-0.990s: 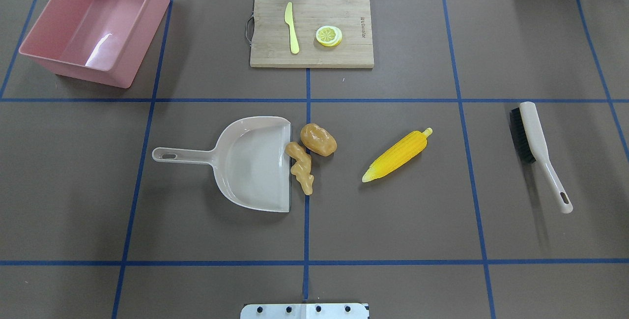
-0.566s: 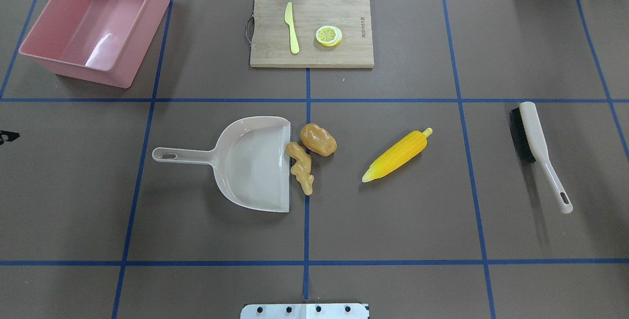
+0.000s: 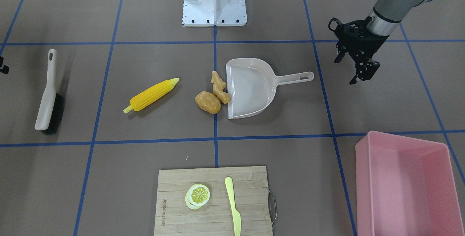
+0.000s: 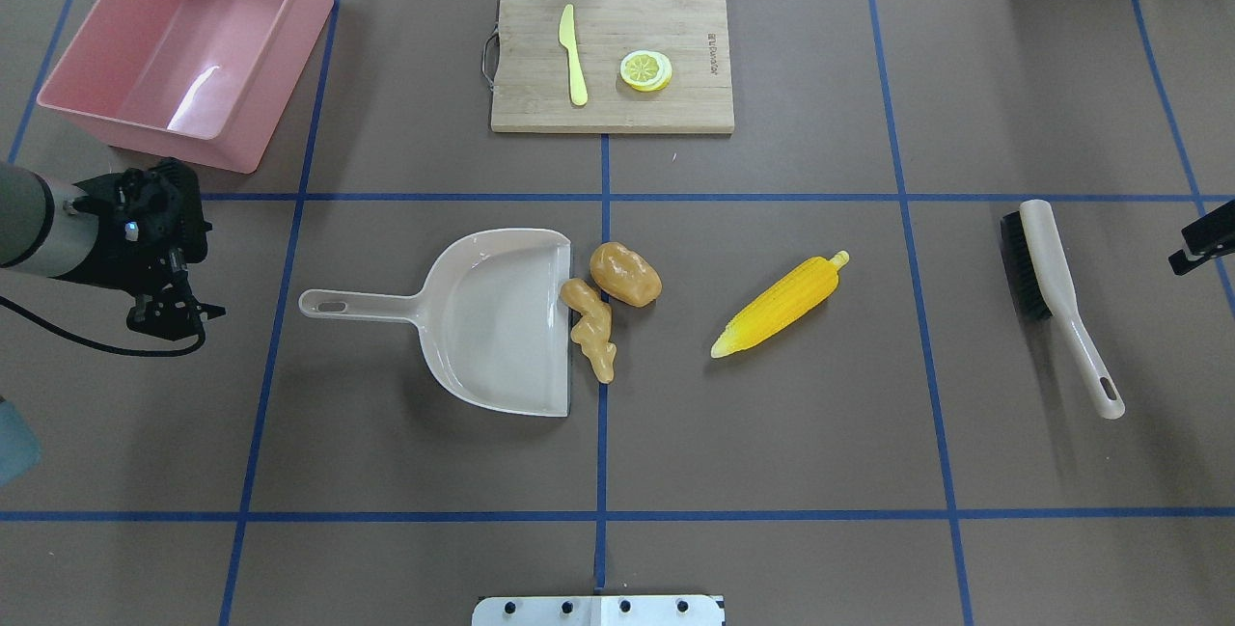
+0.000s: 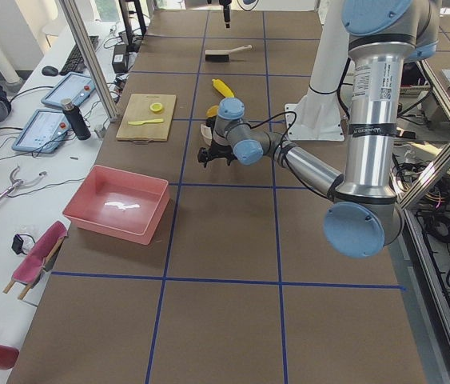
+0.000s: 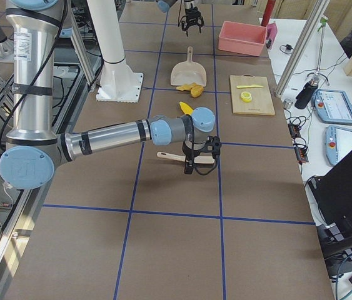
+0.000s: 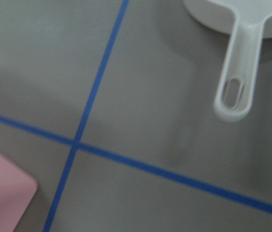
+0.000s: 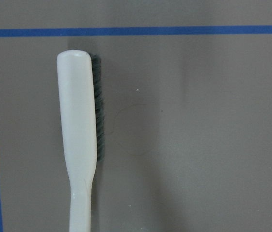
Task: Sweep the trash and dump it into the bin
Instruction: 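Reach the left gripper to the dustpan handle while the right reaches the brush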
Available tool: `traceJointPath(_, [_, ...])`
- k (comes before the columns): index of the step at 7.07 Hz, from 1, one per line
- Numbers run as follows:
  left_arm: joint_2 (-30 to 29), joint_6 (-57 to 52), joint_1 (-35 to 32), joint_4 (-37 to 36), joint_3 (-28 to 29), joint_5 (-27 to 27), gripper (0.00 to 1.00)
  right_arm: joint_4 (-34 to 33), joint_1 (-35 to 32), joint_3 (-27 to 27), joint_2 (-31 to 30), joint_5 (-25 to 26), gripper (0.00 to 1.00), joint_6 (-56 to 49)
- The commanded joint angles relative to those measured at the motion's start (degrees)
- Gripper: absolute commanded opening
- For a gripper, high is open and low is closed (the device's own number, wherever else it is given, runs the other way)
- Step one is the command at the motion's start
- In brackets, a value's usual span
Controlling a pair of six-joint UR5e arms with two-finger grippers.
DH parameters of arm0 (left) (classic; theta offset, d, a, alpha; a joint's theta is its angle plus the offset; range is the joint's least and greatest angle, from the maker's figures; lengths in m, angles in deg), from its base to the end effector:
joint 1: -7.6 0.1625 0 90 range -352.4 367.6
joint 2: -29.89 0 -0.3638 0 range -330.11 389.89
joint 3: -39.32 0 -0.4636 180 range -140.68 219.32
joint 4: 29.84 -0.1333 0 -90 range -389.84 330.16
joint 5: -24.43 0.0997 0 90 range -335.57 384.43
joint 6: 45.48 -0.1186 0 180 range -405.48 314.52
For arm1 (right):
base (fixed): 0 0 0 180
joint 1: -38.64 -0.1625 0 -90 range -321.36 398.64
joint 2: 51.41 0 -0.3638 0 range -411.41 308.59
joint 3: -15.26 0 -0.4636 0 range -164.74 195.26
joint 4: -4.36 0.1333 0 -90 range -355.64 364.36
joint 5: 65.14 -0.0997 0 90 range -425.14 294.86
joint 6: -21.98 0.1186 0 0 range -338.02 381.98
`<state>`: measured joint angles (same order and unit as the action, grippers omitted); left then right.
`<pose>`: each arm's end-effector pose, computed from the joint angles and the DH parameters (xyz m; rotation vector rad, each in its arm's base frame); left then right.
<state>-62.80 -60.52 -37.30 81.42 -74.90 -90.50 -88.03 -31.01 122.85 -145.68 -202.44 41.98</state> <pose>0.3500 -0.4664 0.3135 0.7356 0.6473 1.1526 -0.1435 -0.5197 0.4785 -0.1151 -0.8345 -0.0845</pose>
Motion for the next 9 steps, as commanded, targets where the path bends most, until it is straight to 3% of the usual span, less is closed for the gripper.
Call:
traceJointPath(1, [-6.07, 0.19, 2.18, -3.15, 3.20, -0.39, 0.98, 0.37, 6.60, -0.28, 0.85, 2.30, 1.00, 2.22])
traceJointPath(3, [-5.57, -0.07, 2.36, -3.07, 1.98, -1.78, 0.98, 0.98, 11.36, -1.07, 1.46, 2.21, 1.00, 6.96])
traceJointPath(5, [-6.18, 0.11, 3.84, -2.63, 4.35, -1.36, 0.98, 1.51, 12.52, -4.65, 4.79, 2.30, 1.00, 8.04])
traceJointPath(9, [-12.06, 0.89, 7.88, -3.59, 7.44, -1.18, 0.98, 1.16, 16.56, -6.00, 4.63, 1.60, 1.00, 10.82])
